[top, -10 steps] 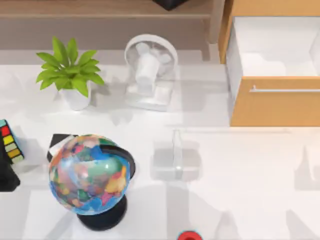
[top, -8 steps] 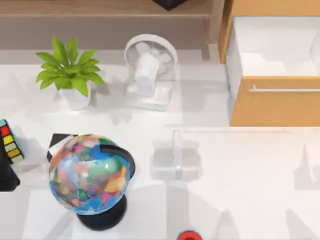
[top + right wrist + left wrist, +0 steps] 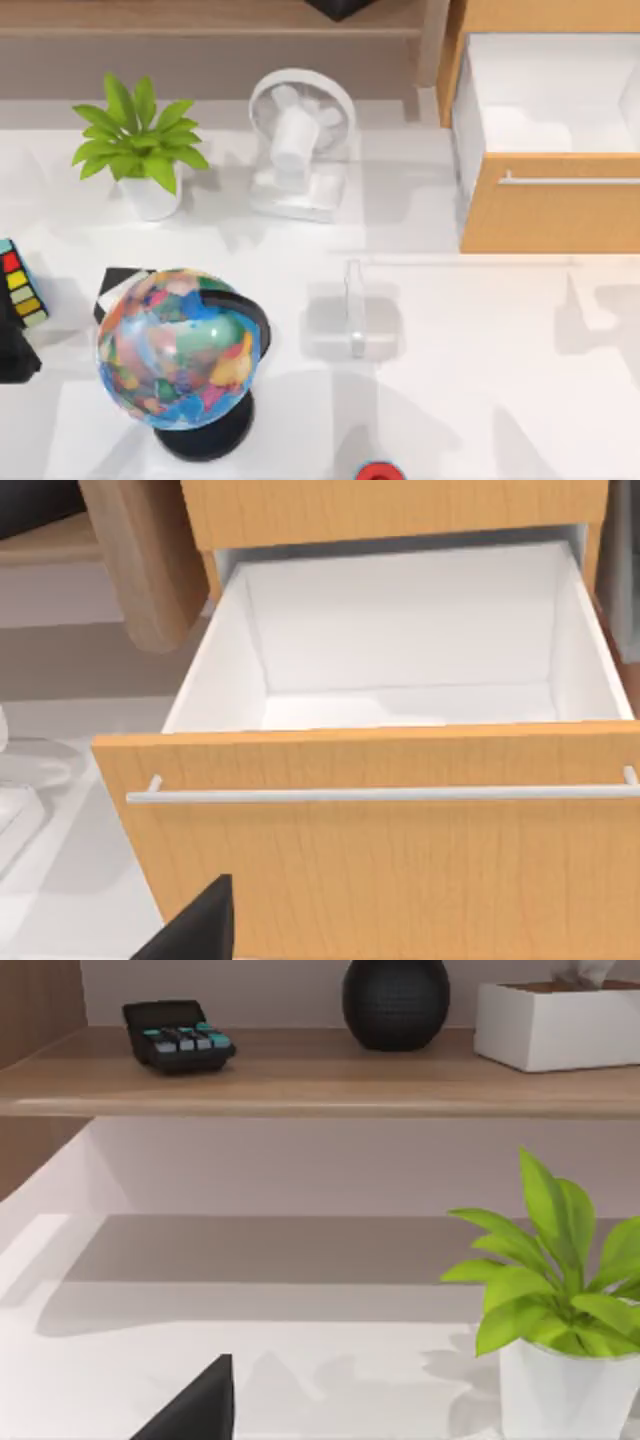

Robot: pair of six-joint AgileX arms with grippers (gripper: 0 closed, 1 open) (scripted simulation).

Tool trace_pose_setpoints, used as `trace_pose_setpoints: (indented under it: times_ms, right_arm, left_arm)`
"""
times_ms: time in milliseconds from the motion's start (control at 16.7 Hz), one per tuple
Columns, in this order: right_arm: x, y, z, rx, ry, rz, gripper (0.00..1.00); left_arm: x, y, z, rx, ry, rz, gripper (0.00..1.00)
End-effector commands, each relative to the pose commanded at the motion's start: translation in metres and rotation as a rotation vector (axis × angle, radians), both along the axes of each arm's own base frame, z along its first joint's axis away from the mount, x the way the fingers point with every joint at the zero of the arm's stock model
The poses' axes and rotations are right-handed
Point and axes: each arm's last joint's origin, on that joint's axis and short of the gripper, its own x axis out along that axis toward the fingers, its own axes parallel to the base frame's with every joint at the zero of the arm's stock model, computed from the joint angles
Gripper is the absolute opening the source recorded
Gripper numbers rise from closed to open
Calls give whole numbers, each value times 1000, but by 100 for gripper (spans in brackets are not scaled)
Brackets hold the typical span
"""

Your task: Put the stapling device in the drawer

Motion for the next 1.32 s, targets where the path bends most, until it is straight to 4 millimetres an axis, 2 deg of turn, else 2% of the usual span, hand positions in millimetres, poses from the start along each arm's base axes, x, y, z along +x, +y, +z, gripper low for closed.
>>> trace_pose_setpoints:
  times_ms: [120,300,480,660,840,1080,1200,1320]
  right_arm:
    - [18,12,27,33,135,44,100]
    - [62,42,57,59,378,97,100]
    - [117,89,65,47,639,125,100]
    - [166,148,47,-2,880,123,100]
    - [198,206,12,-70,1071,98,100]
    - [213,262,-34,-158,1234,57,100]
    - [213,277,-50,-188,1279,40,100]
    - [213,283,-57,-202,1298,32,100]
  left_arm:
    - [0,0,0,0,0,0,100]
    - [0,0,0,0,0,0,100]
    - [0,0,0,0,0,0,100]
    - [0,0,0,0,0,0,100]
    - [0,0,0,0,0,0,100]
    - [0,0,0,0,0,0,100]
    - [0,0,0,0,0,0,100]
    - [0,0,0,0,0,0,100]
